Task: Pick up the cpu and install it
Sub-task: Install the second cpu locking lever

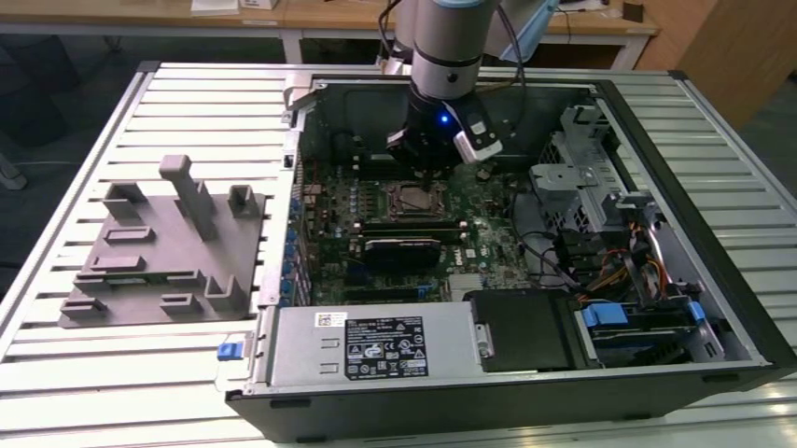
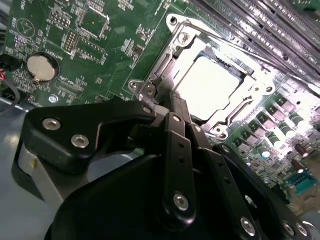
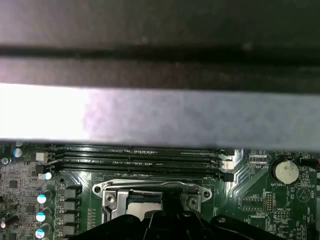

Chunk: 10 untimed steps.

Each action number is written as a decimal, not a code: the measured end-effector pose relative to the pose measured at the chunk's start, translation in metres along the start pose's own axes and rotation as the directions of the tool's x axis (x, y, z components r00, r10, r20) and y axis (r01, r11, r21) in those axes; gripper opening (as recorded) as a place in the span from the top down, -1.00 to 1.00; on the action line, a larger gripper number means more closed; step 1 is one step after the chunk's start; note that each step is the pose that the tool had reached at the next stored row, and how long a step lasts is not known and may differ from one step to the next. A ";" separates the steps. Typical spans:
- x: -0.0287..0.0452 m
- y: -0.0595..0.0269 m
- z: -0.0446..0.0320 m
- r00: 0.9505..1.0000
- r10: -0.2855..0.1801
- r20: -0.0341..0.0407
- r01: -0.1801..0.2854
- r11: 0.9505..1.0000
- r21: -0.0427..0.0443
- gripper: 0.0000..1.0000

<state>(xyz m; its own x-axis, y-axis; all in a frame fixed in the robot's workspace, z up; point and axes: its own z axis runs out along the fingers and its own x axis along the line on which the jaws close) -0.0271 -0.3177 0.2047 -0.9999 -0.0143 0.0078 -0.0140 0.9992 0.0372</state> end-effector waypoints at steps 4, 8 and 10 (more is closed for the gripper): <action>0.0001 0.0003 -0.0138 1.000 0.000 0.000 0.000 1.000 0.000 0.79; 0.0002 -0.0007 -0.0218 1.000 0.000 0.000 0.000 1.000 0.000 0.79; 0.0002 -0.0024 -0.0219 1.000 0.000 0.000 0.000 1.000 0.000 0.79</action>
<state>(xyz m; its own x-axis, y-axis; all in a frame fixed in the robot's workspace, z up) -0.0271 -0.3209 0.2265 -0.9999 -0.0144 0.0078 -0.0141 0.9992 0.0372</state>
